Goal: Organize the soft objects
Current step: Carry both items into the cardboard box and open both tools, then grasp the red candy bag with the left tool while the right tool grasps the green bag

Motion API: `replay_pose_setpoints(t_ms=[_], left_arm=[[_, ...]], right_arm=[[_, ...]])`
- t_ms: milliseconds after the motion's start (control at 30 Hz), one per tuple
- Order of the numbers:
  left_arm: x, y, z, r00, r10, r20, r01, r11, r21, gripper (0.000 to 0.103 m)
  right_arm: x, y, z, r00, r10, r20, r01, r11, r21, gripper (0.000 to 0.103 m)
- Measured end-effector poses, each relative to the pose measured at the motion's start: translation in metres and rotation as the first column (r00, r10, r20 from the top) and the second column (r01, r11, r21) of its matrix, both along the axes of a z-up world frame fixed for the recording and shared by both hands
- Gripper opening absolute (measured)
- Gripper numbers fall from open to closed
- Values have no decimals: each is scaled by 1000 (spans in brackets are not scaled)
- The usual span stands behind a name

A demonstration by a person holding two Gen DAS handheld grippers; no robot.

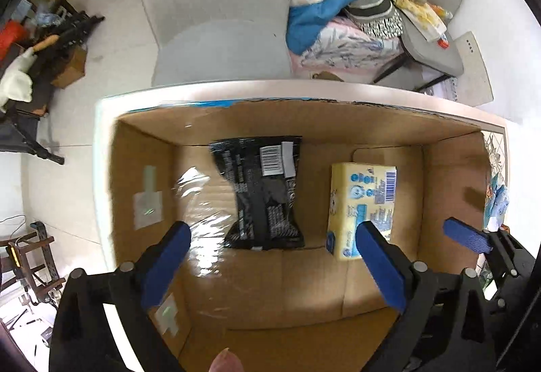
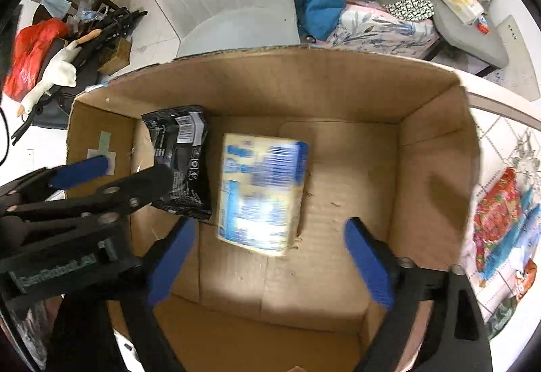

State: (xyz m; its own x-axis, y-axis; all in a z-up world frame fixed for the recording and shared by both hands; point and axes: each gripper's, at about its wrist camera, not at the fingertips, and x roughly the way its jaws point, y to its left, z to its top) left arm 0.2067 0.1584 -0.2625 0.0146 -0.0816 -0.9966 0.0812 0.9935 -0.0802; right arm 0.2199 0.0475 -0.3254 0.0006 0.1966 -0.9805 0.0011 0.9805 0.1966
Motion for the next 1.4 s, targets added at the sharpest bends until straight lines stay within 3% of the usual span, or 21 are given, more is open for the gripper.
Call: replay_pose_setpoints(t_ms=[67,633,1000,1167,1300,1400], left_arm=[[-11,4,11,1000,4,25,-5,1000,15,100],[-124,21,82,978,45,203,-56,997,48,100],[-173,9,142,957,54,285,-58,998,7,100],[-180,-38,160,950,-1,314,-2,1000,10,100],[-176,-107,157,944,-107,311,98,994,44,100],[-164,-169,141,944,-184,276,178,983,45,100]], right_arm=[[-8,-1,10,1000,-1,15,1,1000,-14,103],[-117,1,89,991,-18,131,27,997,-68,103],[-178,-8,147,977,-47,209,40,999,36,103],[-195,-54,163,970,-114,216,95,991,97,103],[-209,-124,164,958,-200,208,186,979,84,103],[-224,-200,153,936,-302,183,301,953,32,103]])
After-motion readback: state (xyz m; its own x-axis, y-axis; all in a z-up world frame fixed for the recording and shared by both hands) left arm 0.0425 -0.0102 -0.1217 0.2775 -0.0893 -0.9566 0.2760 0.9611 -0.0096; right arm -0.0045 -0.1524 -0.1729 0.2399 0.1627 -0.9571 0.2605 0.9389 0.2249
